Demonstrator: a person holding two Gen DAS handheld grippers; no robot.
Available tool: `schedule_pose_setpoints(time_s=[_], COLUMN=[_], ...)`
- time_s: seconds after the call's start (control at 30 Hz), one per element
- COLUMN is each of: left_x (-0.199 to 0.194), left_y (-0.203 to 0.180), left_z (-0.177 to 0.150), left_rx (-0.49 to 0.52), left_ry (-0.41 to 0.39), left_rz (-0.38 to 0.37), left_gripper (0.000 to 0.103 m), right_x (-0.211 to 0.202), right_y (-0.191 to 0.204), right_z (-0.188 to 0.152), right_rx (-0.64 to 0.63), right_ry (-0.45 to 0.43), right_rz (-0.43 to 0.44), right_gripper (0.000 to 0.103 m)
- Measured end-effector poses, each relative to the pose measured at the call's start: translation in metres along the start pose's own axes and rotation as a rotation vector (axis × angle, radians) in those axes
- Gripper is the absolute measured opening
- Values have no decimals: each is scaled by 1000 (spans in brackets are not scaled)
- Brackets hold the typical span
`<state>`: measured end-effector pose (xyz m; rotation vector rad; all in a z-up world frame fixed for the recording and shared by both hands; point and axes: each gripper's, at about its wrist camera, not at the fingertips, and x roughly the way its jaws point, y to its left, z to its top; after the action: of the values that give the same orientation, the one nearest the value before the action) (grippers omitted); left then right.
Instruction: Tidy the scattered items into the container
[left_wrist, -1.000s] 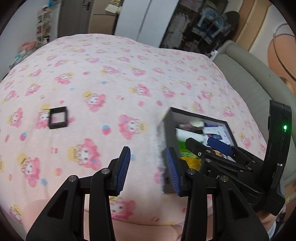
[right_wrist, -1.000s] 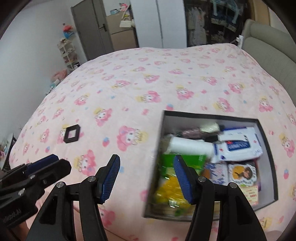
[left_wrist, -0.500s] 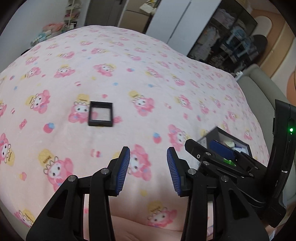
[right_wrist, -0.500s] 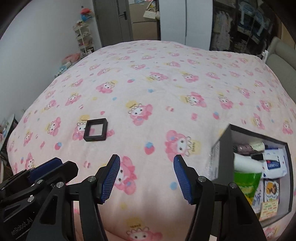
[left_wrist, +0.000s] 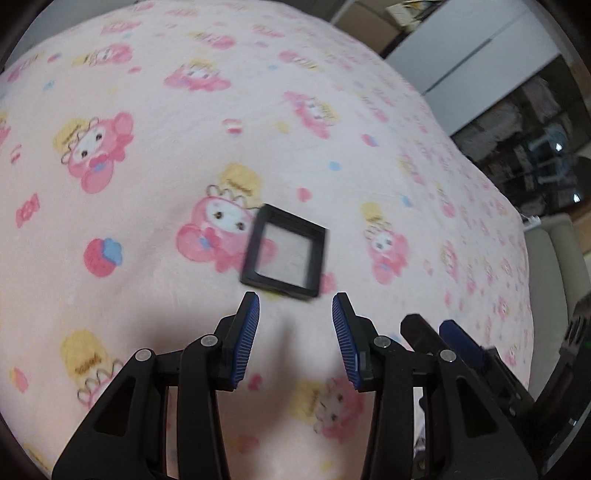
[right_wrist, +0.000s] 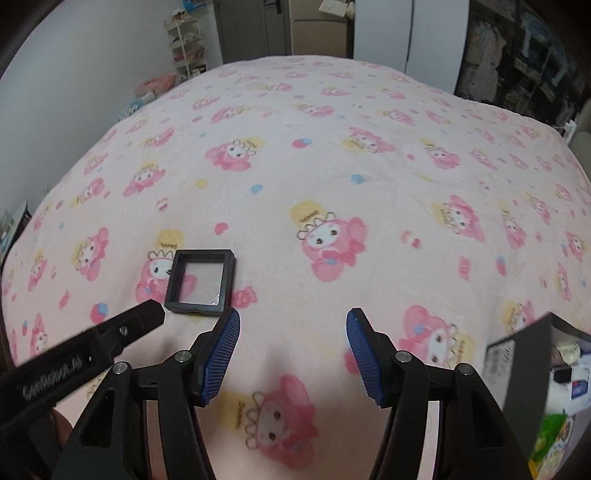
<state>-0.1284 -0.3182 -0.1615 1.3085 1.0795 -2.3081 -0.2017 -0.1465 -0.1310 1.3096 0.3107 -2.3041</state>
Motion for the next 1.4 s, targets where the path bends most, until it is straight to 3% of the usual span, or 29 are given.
schedule_pose_setpoints(time_s=[0.17,0.27,0.57,0.93,1.13,1.3,1.4], left_x=[35,47,58,51,45,49,35], left_y=[19,26,32,15,-17,-29,-43], left_z=[20,21,19,2,-32,-81,-90], left_rx=[-42,-71,-63,-27,11,-11,39], left_ry=[18,43,44,87,204,366,356], left_rz=[76,3,-1,14,-69,-186,-200], left_gripper=[41,41,35,27,25,26,25], right_x=[48,70,105,82,48,18,4], right_y=[6,8,23,29,-2,-40,-59], right_z=[7,11,9,-5,-30,-69,-91], right_rx=[23,58,32,-8,42,112,155], right_ry=[30,54,63,56,49,64,78], right_rz=[22,88,140,151,110,71,68], right_gripper=[57,57,57,30,25,25,25])
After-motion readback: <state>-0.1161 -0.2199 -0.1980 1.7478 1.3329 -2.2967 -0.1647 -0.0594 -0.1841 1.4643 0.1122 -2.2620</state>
